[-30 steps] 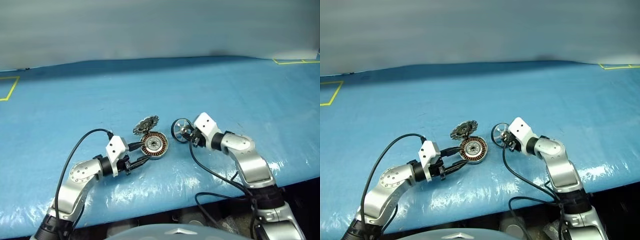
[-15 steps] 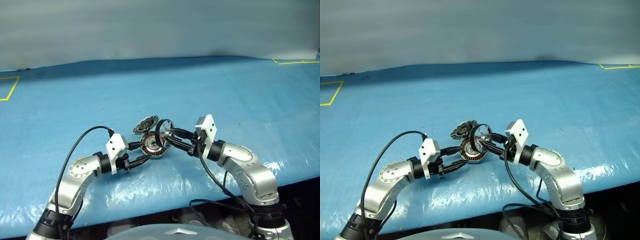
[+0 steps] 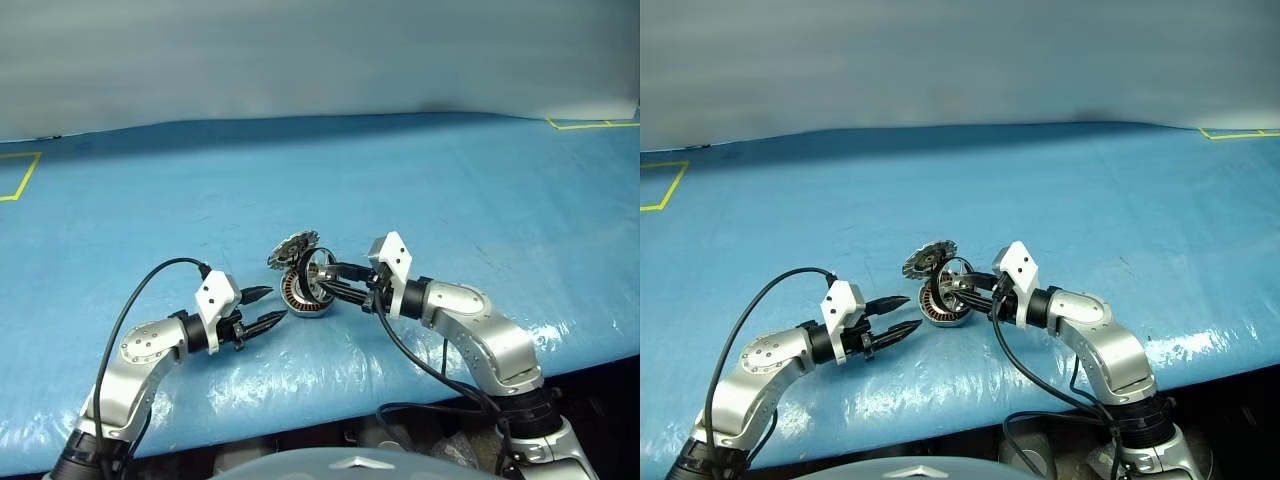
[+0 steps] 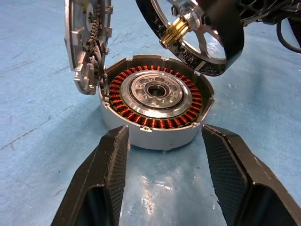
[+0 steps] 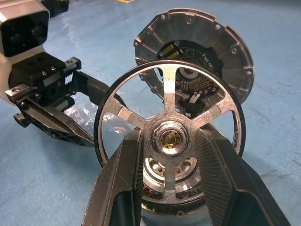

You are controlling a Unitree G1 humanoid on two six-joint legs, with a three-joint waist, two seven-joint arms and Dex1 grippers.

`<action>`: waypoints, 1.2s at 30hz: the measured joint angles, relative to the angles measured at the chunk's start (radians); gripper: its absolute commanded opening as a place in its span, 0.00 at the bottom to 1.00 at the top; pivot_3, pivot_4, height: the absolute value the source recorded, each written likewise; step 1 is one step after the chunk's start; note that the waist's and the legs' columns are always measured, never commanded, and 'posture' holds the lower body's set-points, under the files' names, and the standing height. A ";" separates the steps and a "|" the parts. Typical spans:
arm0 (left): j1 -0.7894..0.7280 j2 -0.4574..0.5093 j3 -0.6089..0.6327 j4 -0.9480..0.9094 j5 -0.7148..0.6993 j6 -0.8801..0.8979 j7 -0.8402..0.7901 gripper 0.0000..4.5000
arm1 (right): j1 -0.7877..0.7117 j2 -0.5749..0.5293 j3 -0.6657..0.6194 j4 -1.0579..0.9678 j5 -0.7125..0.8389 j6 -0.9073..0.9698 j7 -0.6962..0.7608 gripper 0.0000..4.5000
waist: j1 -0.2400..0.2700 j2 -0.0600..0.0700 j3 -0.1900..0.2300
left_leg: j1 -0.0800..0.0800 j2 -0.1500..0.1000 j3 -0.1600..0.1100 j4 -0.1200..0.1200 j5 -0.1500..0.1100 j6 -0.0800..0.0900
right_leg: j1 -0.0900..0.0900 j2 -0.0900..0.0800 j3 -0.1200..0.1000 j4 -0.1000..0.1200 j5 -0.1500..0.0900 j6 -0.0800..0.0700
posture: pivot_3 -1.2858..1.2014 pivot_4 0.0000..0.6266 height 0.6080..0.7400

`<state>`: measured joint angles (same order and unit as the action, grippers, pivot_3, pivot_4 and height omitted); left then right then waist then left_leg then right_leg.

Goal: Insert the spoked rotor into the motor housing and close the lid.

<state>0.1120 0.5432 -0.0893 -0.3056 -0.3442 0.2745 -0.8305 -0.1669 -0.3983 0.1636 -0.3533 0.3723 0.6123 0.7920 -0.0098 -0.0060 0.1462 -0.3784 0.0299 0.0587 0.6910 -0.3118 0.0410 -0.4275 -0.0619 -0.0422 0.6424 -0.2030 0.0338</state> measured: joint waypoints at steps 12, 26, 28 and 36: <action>0.031 -0.003 -0.008 -0.053 0.000 0.003 0.022 0.59 | -0.029 -0.016 0.054 0.047 -0.022 -0.020 0.000 0.35 | 0.000 0.000 0.000 | 0.000 0.000 0.000 0.000 0.000 0.000 | 0.000 0.000 0.000 0.000 0.000 0.000 | 0.52 0.24 1.00; 0.019 -0.010 -0.018 -0.053 0.003 0.005 0.042 0.59 | -0.034 -0.070 0.104 0.071 -0.073 -0.054 0.010 0.87 | 0.001 0.000 0.000 | 0.000 0.000 0.000 0.000 0.000 0.000 | 0.000 0.000 0.000 0.000 0.000 0.000 | 0.52 0.24 1.00; 0.014 -0.010 -0.018 -0.053 0.003 0.005 0.044 0.59 | -0.034 -0.070 0.104 0.071 -0.072 -0.052 0.009 0.87 | -0.001 0.000 0.000 | 0.000 0.000 0.000 0.000 0.000 0.000 | 0.000 0.001 0.000 0.000 0.000 0.000 | 0.52 0.24 1.00; 0.013 -0.010 -0.018 -0.053 0.004 0.006 0.045 0.59 | -0.038 -0.052 0.084 0.068 -0.048 -0.056 0.003 0.87 | 0.000 0.000 0.000 | 0.000 0.000 0.000 0.000 0.000 0.000 | 0.000 0.000 0.000 0.000 0.000 0.000 | 0.52 0.24 1.00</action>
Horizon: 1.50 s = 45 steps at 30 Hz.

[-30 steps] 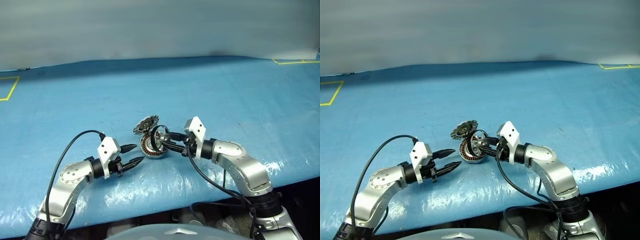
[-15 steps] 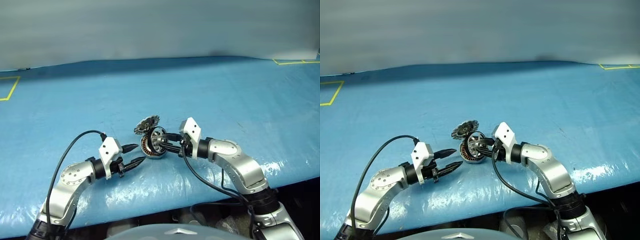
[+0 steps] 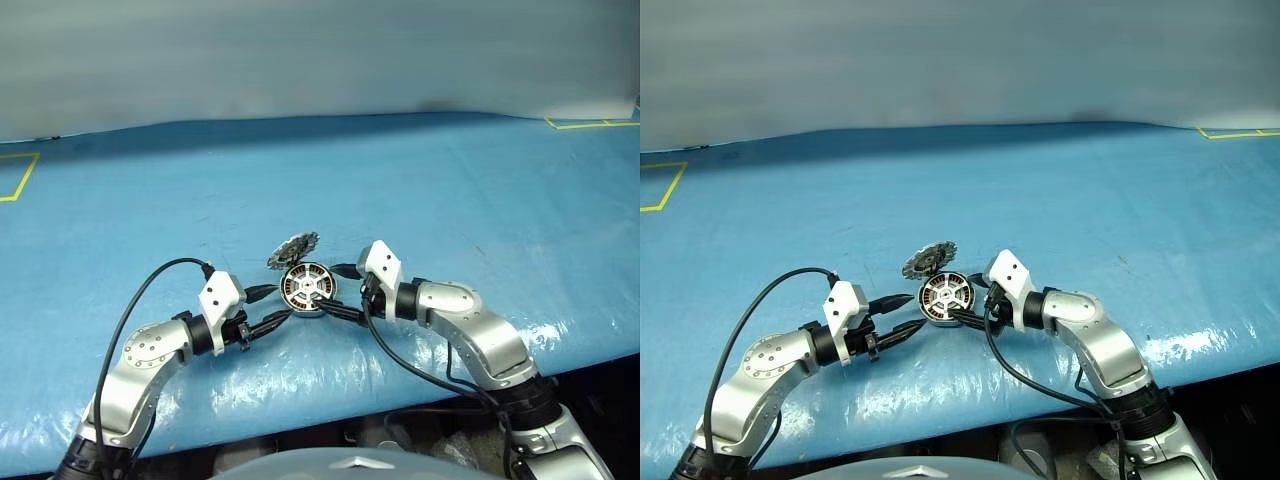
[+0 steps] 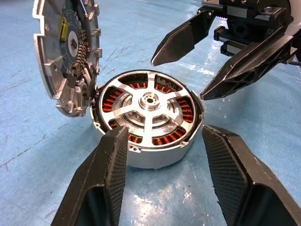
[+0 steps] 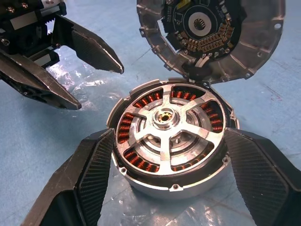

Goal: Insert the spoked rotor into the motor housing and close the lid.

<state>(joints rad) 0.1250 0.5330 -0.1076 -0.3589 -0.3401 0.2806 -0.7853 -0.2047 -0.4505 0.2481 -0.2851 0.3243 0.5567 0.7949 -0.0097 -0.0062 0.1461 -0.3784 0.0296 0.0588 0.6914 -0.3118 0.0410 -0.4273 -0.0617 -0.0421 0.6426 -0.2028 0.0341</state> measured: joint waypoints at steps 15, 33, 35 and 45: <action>0.000 -0.002 0.000 0.000 0.005 0.016 0.011 0.59 | -0.029 0.107 0.023 0.084 -0.033 -0.039 -0.063 0.16 | -0.001 0.000 0.000 | 0.000 0.000 0.000 0.000 0.000 0.000 | 0.000 0.000 0.000 0.000 0.000 0.000 | 0.52 0.24 1.00; -0.006 -0.011 -0.020 0.000 0.006 0.017 0.017 0.59 | -0.092 0.132 0.125 0.172 -0.197 -0.113 -0.126 0.02 | -0.003 -0.003 -0.003 | 0.003 0.000 0.000 0.000 0.001 -0.002 | 0.002 0.002 0.000 0.001 -0.001 -0.002 | 0.52 0.24 1.00; -0.006 -0.011 -0.020 0.000 0.006 0.015 0.013 0.59 | -0.095 0.132 0.129 0.178 -0.211 -0.122 -0.138 0.02 | -0.003 -0.003 -0.003 | 0.004 0.000 0.000 0.000 0.002 -0.002 | 0.003 0.001 0.000 0.001 0.000 -0.003 | 0.52 0.24 1.00; -0.004 -0.012 -0.020 0.023 0.012 -0.017 -0.008 0.59 | -0.087 0.147 0.092 0.188 -0.172 -0.069 -0.131 0.02 | 0.000 -0.003 -0.004 | 0.013 0.004 0.000 0.000 0.004 -0.001 | 0.012 0.000 -0.001 0.000 -0.002 0.000 | 0.52 0.24 1.00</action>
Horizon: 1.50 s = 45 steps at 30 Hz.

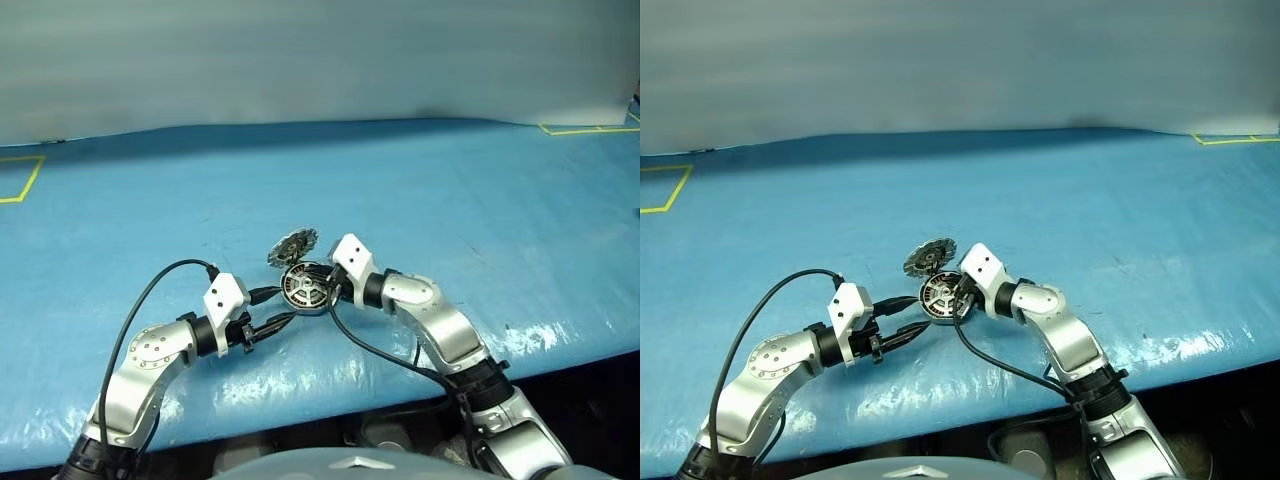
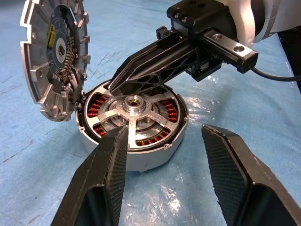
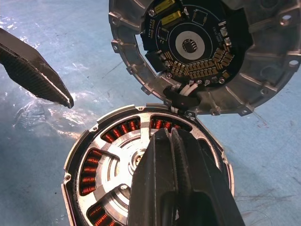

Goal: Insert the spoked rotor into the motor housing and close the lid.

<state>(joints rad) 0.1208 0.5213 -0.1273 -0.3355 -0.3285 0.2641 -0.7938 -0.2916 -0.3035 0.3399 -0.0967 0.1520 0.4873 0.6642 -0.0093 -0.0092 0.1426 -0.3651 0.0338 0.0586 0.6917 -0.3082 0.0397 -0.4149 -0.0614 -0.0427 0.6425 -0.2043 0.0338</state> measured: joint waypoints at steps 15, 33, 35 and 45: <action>-0.007 -0.009 0.000 0.050 0.015 -0.043 -0.017 0.59 | 0.039 0.008 -0.041 -0.012 0.043 0.036 -0.022 0.02 | -0.001 0.000 0.000 | -0.011 0.000 0.000 -0.001 -0.001 0.001 | -0.010 0.000 0.000 0.000 0.003 -0.005 | 0.52 0.24 1.00; -0.056 -0.024 0.142 0.035 -0.056 0.019 0.072 0.50 | 0.183 -0.114 -0.107 -0.301 0.264 0.098 0.128 0.01 | 0.000 -0.001 0.004 | -0.014 0.000 0.000 -0.001 -0.001 0.001 | -0.013 0.000 0.000 -0.001 0.003 -0.004 | 0.52 0.24 1.00; -0.099 -0.048 0.161 0.050 -0.088 0.034 0.077 0.38 | 0.188 -0.123 -0.104 -0.300 0.251 0.100 0.114 0.01 | 0.001 -0.001 0.004 | -0.014 -0.001 0.000 0.000 -0.001 0.001 | -0.013 0.000 0.000 -0.001 0.003 -0.003 | 0.52 0.24 1.00; -0.317 -0.065 0.172 0.288 -0.091 0.032 0.055 0.01 | 0.222 -0.161 -0.062 -0.309 0.246 0.112 0.113 0.01 | 0.002 -0.005 0.006 | -0.014 -0.006 0.000 0.000 0.000 0.001 | -0.013 0.001 0.000 -0.001 0.004 -0.003 | 0.52 0.24 1.00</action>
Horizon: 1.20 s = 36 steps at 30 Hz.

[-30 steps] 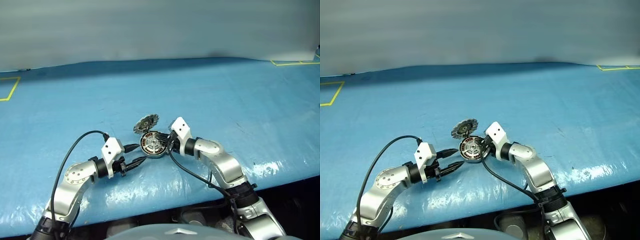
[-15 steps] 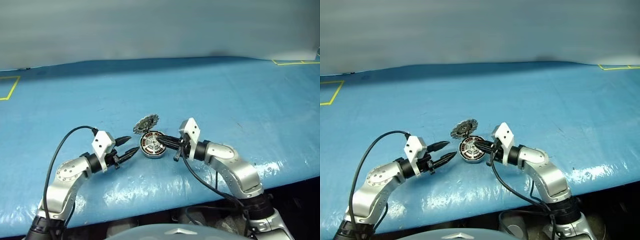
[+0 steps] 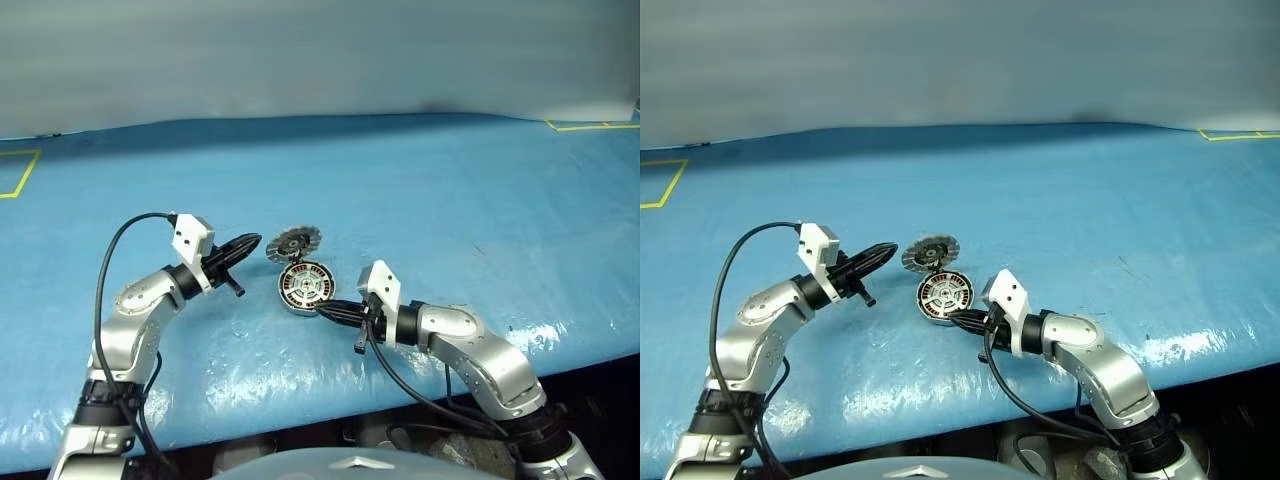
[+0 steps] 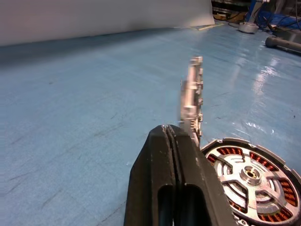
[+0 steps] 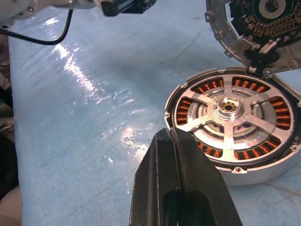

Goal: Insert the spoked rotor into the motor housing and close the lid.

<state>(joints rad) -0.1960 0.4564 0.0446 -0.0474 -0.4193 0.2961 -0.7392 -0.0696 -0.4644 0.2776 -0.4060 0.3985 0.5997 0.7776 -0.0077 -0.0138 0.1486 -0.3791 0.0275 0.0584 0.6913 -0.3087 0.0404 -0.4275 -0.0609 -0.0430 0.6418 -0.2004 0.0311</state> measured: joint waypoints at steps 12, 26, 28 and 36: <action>-0.179 0.010 -0.033 0.149 0.027 -0.015 -0.114 0.01 | 0.028 -0.011 -0.010 -0.038 0.000 0.000 -0.042 0.01 | 0.003 -0.003 0.002 | 0.000 0.000 -0.001 0.001 0.000 0.000 | 0.001 0.000 -0.001 0.000 0.001 0.003 | 0.52 0.24 1.00; -0.379 -0.095 -0.188 0.436 0.143 -0.139 -0.307 0.01 | 0.053 -0.033 -0.012 -0.063 0.004 0.003 -0.044 0.01 | 0.007 -0.003 0.002 | -0.002 -0.001 0.000 0.002 -0.001 0.001 | 0.000 0.000 0.000 -0.002 0.003 0.007 | 0.52 0.24 1.00; -0.379 -0.087 -0.200 0.426 0.146 -0.153 -0.344 0.01 | 0.069 -0.039 -0.017 -0.083 0.011 0.006 -0.044 0.01 | 0.007 -0.003 0.002 | -0.002 -0.001 0.000 0.002 -0.001 0.002 | 0.000 0.000 0.000 -0.002 0.003 0.007 | 0.52 0.24 1.00; -0.321 -0.046 -0.268 0.262 0.166 -0.179 -0.441 0.01 | 0.139 -0.100 -0.072 -0.180 0.039 0.024 -0.056 0.01 | 0.009 -0.003 0.002 | -0.002 0.000 0.000 0.003 -0.001 0.002 | 0.000 0.000 0.000 -0.002 0.003 0.007 | 0.52 0.24 1.00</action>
<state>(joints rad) -0.5173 0.4104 -0.2232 0.2146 -0.2531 0.1176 -1.1799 0.0690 -0.5643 0.2060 -0.5860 0.4378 0.6238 0.7218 0.0013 -0.0173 0.1507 -0.3811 0.0275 0.0587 0.6940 -0.3099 0.0424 -0.4270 -0.0612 -0.0429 0.6403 -0.1976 0.0377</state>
